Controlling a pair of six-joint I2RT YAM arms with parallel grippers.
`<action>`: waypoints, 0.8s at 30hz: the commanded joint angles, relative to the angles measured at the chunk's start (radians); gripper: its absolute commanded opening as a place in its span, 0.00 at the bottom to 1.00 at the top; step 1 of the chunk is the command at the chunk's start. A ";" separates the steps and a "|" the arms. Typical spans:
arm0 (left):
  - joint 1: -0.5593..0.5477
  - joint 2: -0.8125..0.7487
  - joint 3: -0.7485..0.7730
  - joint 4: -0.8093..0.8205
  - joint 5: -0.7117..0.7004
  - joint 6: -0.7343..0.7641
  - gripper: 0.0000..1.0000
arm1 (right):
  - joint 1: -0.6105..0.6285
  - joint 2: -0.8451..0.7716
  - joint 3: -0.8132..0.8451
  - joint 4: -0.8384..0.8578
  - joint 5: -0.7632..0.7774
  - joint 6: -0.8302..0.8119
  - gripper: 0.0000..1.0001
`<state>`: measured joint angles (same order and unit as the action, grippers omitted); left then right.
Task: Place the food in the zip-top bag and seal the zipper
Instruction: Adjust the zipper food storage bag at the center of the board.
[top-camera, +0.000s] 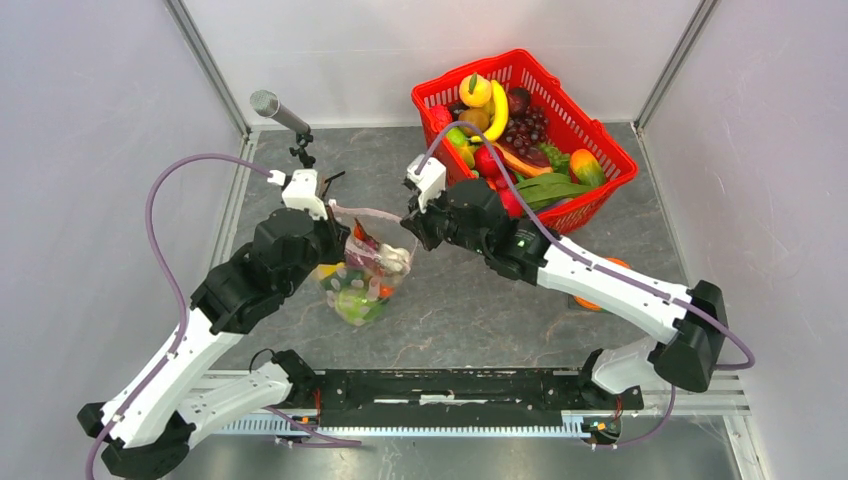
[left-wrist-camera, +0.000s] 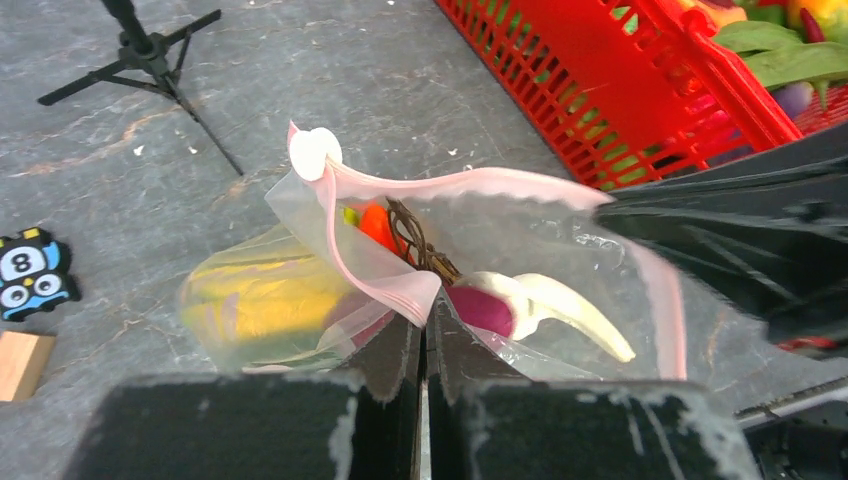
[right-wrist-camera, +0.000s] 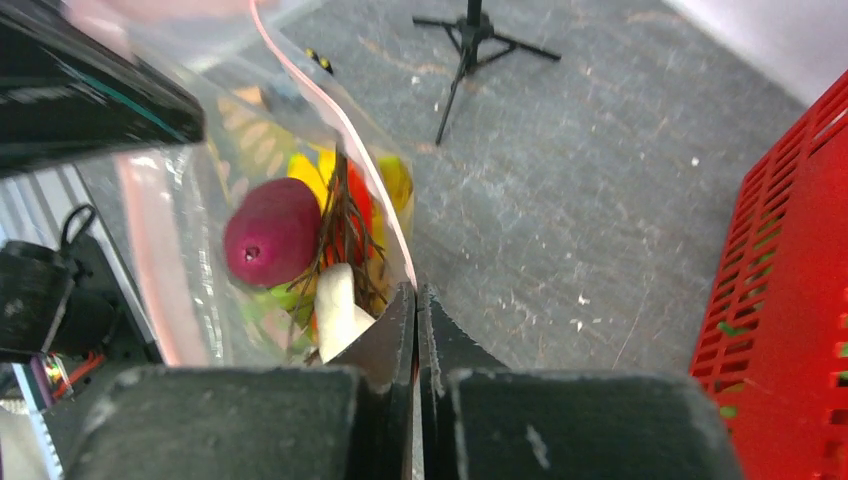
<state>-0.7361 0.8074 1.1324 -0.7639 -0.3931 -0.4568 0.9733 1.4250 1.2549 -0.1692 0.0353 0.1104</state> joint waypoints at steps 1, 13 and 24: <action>0.006 0.015 0.072 -0.045 -0.069 0.047 0.03 | 0.001 -0.068 0.091 0.077 0.007 -0.023 0.00; 0.014 0.119 0.175 -0.183 -0.125 0.090 0.02 | 0.001 -0.190 -0.030 0.208 -0.021 0.061 0.00; 0.014 0.105 0.255 -0.164 0.073 0.081 0.02 | -0.025 -0.183 -0.066 0.253 0.035 0.080 0.00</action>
<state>-0.7277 0.9031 1.3125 -0.9291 -0.3332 -0.4168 0.9627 1.2503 1.1824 -0.0002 0.0383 0.1738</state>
